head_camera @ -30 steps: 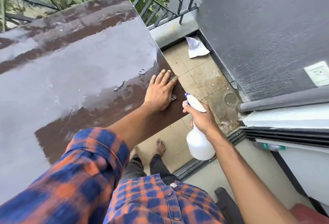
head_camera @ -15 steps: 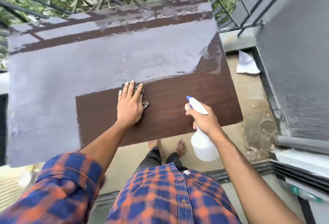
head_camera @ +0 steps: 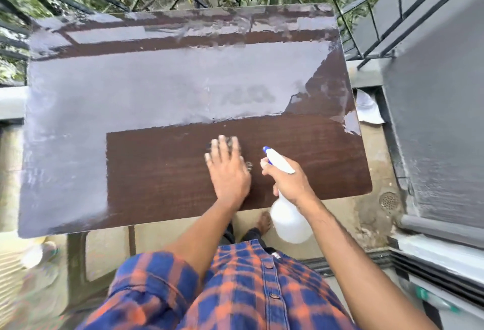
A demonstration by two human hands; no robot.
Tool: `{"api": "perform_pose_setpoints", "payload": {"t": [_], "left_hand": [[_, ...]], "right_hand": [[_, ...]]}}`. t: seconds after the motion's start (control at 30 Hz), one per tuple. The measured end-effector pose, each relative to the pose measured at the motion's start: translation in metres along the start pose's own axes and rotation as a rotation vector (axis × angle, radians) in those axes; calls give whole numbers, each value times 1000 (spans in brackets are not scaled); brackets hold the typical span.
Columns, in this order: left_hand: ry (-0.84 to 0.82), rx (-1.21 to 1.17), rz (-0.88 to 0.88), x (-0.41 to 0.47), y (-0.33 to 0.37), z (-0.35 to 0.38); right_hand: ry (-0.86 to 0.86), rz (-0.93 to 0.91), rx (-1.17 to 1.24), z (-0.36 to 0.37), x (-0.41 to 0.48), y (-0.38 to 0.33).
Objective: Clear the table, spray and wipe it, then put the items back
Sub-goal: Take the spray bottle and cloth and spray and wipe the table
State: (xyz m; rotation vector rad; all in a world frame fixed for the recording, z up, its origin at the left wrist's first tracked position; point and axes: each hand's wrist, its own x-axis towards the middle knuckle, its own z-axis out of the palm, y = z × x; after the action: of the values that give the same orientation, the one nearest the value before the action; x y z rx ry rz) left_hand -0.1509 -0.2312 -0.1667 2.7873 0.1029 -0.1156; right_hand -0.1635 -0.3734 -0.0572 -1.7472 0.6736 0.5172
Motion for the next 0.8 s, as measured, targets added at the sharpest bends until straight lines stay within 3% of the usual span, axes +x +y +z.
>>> {"api": "perform_pose_setpoints", "payload": {"t": [0.13, 0.2, 0.27, 0.43, 0.53, 0.67, 0.8], "left_hand": [[-207, 9, 608, -8, 14, 13], [-233, 35, 737, 7, -3, 4], [-193, 31, 636, 29, -29, -8], [14, 9, 72, 88, -118, -45], [63, -5, -113, 82, -144, -57], [129, -20, -246, 11, -129, -48], [21, -13, -89, -51, -100, -31]], "right_hand": [[97, -17, 2, -12, 2, 4], [110, -16, 5, -15, 3, 3], [102, -5, 12, -14, 2, -1], [57, -6, -3, 7, 1, -11], [8, -17, -33, 26, 2, -18], [-41, -40, -57, 46, 5, -30], [-55, -56, -82, 54, 10, -42]]}}
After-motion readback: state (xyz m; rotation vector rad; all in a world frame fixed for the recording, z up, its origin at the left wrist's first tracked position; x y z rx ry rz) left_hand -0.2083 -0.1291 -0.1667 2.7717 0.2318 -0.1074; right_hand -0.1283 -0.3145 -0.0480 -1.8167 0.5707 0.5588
